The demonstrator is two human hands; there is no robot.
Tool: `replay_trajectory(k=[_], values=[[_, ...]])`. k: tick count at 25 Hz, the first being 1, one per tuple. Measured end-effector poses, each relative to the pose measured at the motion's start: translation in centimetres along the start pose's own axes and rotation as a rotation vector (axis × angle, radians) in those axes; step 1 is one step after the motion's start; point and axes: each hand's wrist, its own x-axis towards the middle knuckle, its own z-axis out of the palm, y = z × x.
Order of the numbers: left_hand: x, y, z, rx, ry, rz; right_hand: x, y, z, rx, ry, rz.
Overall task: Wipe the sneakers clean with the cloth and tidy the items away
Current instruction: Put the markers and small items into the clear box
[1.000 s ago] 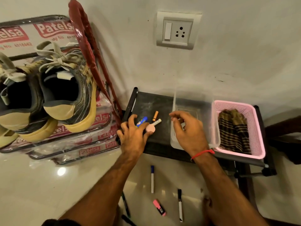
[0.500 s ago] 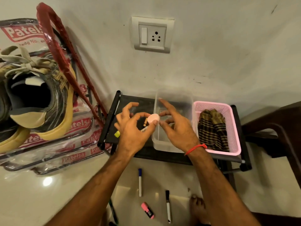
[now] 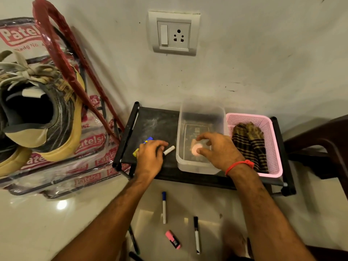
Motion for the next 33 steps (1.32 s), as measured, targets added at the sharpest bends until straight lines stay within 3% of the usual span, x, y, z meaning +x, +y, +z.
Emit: replay_trajectory(k=[3, 7, 9, 13, 15, 18, 21, 23, 25, 27, 31, 33], values=[[-1.1, 0.3, 1.5, 0.375, -0.144, 0.099, -0.1, -0.6, 0.0, 0.062, 0.072, -0.041], [-0.6, 0.4, 1.9, 0.467, -0.103, 0.090, -0.2, -0.7, -0.4, 0.129, 0.176, -0.080], [-0.5, -0.1, 1.9, 0.367, -0.057, 0.069, -0.2, -0.3, -0.5, 0.141, 0.204, -0.082], [0.7, 2.5, -1.0, -0.255, 0.244, -0.158, 0.0, -0.2, -0.9, 0.156, 0.214, -0.057], [1.2, 5.1, -2.9, -0.387, 0.272, -0.051, -0.1, -0.4, -1.0, 0.212, 0.229, -0.047], [0.1, 8.7, -3.5, -0.348, 0.004, 0.216, -0.3, -1.3, -1.2, 0.486, 0.178, -0.037], [-0.9, 9.2, -2.0, -0.239, -0.112, 0.302, -0.3, -1.0, -1.4, 0.453, 0.158, -0.032], [-0.7, 8.9, -1.8, -0.316, -0.056, 0.249, -0.2, -0.6, -1.4, 0.379, 0.186, 0.014], [-0.1, 7.8, -2.2, -0.395, 0.116, 0.155, -0.1, -0.2, -1.4, 0.340, 0.210, 0.046], [0.6, 5.5, -2.9, -0.301, 0.219, 0.036, 0.0, -0.1, -1.5, 0.275, 0.214, 0.054], [0.7, 0.3, -3.2, 0.421, -0.081, -0.171, 0.0, -0.5, -0.7, 0.098, 0.138, 0.023], [0.3, -0.4, -2.6, 0.542, -0.151, -0.157, -0.1, -0.7, -0.2, 0.035, 0.098, 0.002]])
